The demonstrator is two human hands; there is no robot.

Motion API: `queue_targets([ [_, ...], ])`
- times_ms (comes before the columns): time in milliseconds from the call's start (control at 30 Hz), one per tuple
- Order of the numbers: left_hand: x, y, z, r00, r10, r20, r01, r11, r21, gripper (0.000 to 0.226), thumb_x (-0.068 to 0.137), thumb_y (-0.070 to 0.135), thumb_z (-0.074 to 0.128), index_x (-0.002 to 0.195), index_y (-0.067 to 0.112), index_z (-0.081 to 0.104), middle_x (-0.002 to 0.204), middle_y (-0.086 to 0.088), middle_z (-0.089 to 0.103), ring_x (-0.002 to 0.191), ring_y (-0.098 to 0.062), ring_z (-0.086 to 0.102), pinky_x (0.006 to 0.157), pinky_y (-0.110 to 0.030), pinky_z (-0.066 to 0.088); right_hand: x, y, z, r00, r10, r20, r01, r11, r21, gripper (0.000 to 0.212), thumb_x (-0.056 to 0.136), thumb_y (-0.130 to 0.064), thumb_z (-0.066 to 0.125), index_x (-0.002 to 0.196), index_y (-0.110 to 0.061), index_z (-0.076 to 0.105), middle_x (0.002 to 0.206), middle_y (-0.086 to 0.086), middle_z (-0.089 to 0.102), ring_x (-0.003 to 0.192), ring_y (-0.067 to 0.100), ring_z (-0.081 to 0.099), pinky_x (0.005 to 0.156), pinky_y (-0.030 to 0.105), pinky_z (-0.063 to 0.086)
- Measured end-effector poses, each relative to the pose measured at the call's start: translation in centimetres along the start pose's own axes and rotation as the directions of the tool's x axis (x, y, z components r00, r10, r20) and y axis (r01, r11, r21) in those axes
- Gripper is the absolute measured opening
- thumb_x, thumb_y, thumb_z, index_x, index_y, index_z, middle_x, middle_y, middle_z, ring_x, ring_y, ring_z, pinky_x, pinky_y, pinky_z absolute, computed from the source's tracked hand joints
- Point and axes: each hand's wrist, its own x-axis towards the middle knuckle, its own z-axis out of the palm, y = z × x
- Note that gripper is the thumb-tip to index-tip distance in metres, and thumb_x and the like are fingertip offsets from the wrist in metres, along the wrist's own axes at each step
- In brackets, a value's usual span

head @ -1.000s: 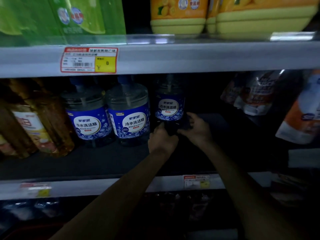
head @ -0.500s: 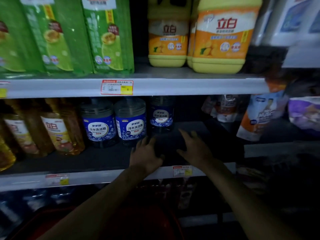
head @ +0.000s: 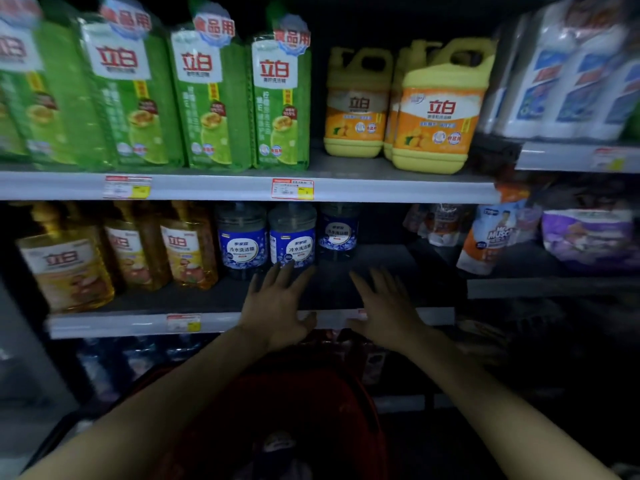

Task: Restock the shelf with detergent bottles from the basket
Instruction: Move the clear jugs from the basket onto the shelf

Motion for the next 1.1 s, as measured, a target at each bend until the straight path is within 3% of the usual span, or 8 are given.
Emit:
queue_targets([
  [300, -9.4, -4.5, -0.5, 0.996, 0.077, 0.045, -0.080, 0.993, 0.085, 0.091, 0.094, 0.067, 0.048, 0.163, 0.044, -0.007, 0.174, -0.003, 0.000, 0.161, -0.028, -0.002, 0.127, -0.059, 0.011, -5.2, -6.0, 0.2, 0.986, -0.156, 0.060, 0.152, 0.986, 0.071, 0.105, 0.088, -0.068, 0.060, 0.161, -0.029, -0.004, 0.168, 0.011, -0.013, 0.155, 0.032, -0.012, 0.125, 0.055, -0.001],
  [433, -14.0, -6.6, 1.0, 0.986, 0.079, 0.145, -0.096, 0.989, 0.115, 0.086, 0.093, 0.069, 0.038, 0.164, 0.042, -0.002, 0.174, -0.001, 0.003, 0.161, -0.028, 0.004, 0.128, -0.052, 0.011, -7.7, -7.8, 2.7, 0.950, -0.210, 0.233, 0.193, 0.977, 0.095, 0.098, 0.091, -0.064, 0.057, 0.161, -0.035, -0.006, 0.168, 0.005, -0.014, 0.155, 0.029, -0.008, 0.124, 0.050, 0.006],
  [533, -16.6, -7.8, 3.4, 0.971, 0.117, 0.209, -0.146, 0.981, 0.125, 0.085, 0.088, 0.071, 0.028, 0.164, 0.041, 0.005, 0.172, -0.001, 0.015, 0.159, -0.029, 0.015, 0.127, -0.050, 0.018, -8.7, -8.5, 4.9, 0.886, -0.278, 0.371, 0.210, 0.954, 0.212, 0.087, 0.090, -0.056, 0.063, 0.159, -0.042, 0.010, 0.166, -0.001, 0.004, 0.153, 0.028, 0.011, 0.124, 0.048, 0.021],
  [633, -18.2, -8.4, 6.7, 0.953, 0.153, 0.261, -0.196, 0.969, 0.148, 0.083, 0.093, 0.068, 0.043, 0.164, 0.038, 0.013, 0.168, -0.004, 0.028, 0.153, -0.032, 0.030, 0.122, -0.051, 0.027, -9.2, -9.0, 7.5, 0.819, -0.295, 0.493, 0.235, 0.955, 0.180, 0.076, 0.094, -0.049, 0.061, 0.158, -0.035, 0.021, 0.161, 0.005, 0.020, 0.145, 0.029, 0.027, 0.119, 0.042, 0.030],
  [733, -19.1, -7.7, 9.9, 0.915, 0.200, 0.350, -0.264, 0.954, 0.143, 0.082, 0.090, 0.070, 0.046, 0.161, 0.034, 0.023, 0.159, -0.007, 0.042, 0.142, -0.034, 0.045, 0.115, -0.053, 0.038, -9.6, -8.9, 10.4, 0.752, -0.319, 0.578, 0.273, 0.947, 0.167, 0.060, 0.096, -0.047, 0.060, 0.149, -0.030, 0.039, 0.137, 0.007, 0.045, 0.120, 0.025, 0.051, 0.100, 0.038, 0.047],
  [800, -19.5, -7.3, 11.8, 0.884, 0.253, 0.394, -0.318, 0.942, 0.107, 0.082, 0.086, 0.069, 0.047, 0.155, 0.030, 0.026, 0.151, -0.010, 0.052, 0.132, -0.036, 0.056, 0.106, -0.054, 0.047, -9.9, -8.8, 12.0, 0.715, -0.363, 0.597, 0.333, 0.928, 0.165, 0.052, 0.096, -0.036, 0.062, 0.145, -0.028, 0.044, 0.126, 0.005, 0.050, 0.110, 0.022, 0.055, 0.092, 0.036, 0.050],
  [900, -19.8, -7.3, 13.6, 0.859, 0.258, 0.442, -0.318, 0.946, 0.068, 0.081, 0.084, 0.066, 0.047, 0.154, 0.033, 0.024, 0.153, -0.011, 0.049, 0.134, -0.035, 0.055, 0.105, -0.054, 0.048, -10.4, -8.7, 14.1, 0.701, -0.433, 0.567, 0.452, 0.884, 0.117, 0.060, 0.095, -0.024, 0.063, 0.150, -0.028, 0.038, 0.137, 0.002, 0.046, 0.122, 0.021, 0.049, 0.094, 0.038, 0.049],
  [1100, -20.1, -8.7, 14.4, 0.872, 0.185, 0.454, -0.237, 0.970, 0.058, 0.074, 0.089, 0.058, 0.055, 0.153, 0.032, 0.028, 0.153, -0.008, 0.048, 0.134, -0.034, 0.055, 0.105, -0.052, 0.049, -10.6, -8.7, 16.8, 0.632, -0.537, 0.559, 0.648, 0.761, -0.002, 0.083, 0.088, -0.031, 0.073, 0.156, -0.029, 0.026, 0.163, 0.015, 0.016, 0.150, 0.032, 0.017, 0.108, 0.049, 0.043],
])
